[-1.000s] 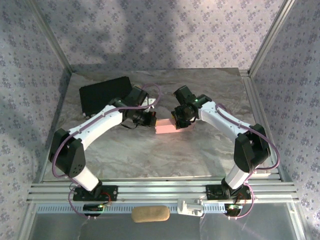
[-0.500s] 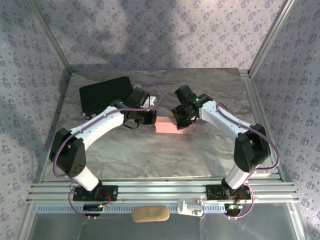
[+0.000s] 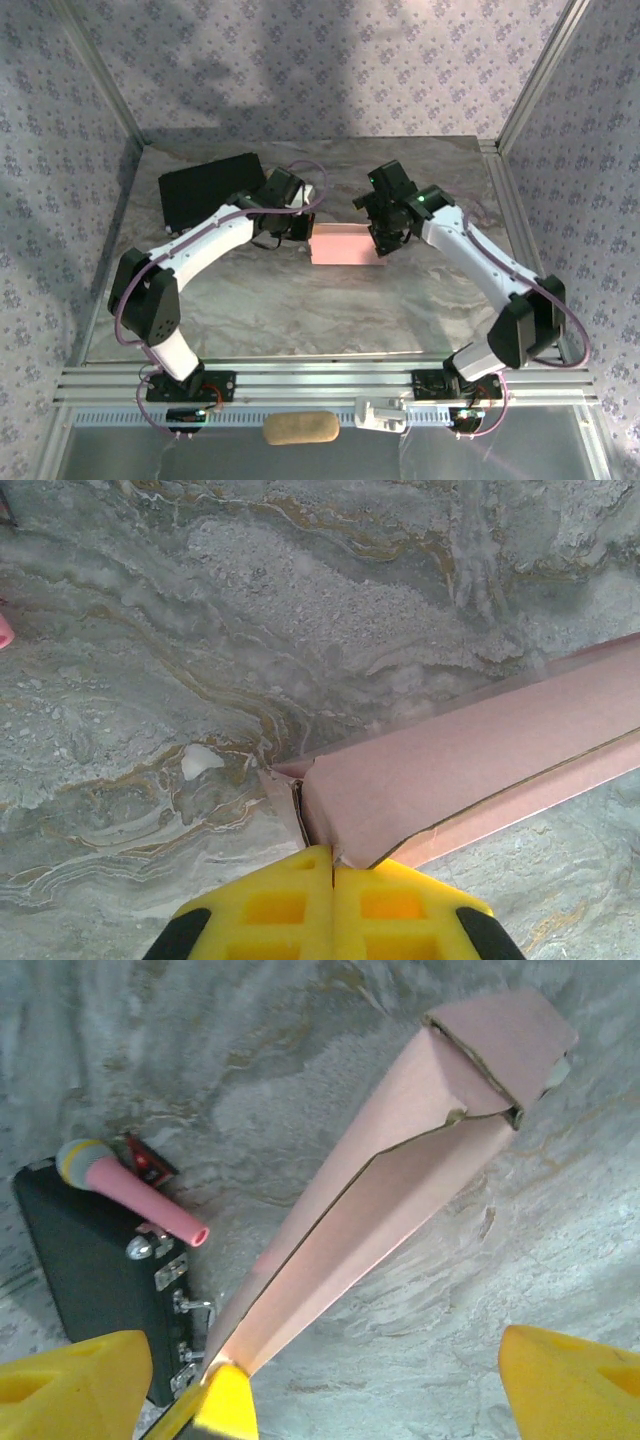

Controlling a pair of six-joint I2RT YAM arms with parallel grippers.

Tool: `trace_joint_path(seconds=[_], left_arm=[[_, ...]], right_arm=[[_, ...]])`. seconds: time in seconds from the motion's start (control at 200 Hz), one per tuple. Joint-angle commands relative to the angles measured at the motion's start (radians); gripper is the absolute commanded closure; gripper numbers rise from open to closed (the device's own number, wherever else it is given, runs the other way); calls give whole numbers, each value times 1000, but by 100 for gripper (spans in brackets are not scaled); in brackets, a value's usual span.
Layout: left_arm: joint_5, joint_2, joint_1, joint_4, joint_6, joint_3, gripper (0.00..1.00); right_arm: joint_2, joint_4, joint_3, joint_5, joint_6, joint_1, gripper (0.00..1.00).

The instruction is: Fold the paper box

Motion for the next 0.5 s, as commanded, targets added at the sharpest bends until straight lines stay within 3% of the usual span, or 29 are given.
trace_joint_path(seconds=[0.0,0.175,0.28,0.41,0.495], left_arm=[[-45,52,-12,-126,11,-9,100],[-53,46,-25,-138,13,6,100],[-61,49,-36,-151,14,19,100],[-71,56,-49,-158,11,33,100],[-80,63,-56,-166,11,44,100]], right_arm=[[-106,-18,-19,124,-213,-18,11],[-282,163,-131,200,-728,-46,33],[-307,119,-150,199,-970,-69,45],[-319,111,-212,186,-1138,-73,56],[-314,134,-251,150,-1154,-85,59]])
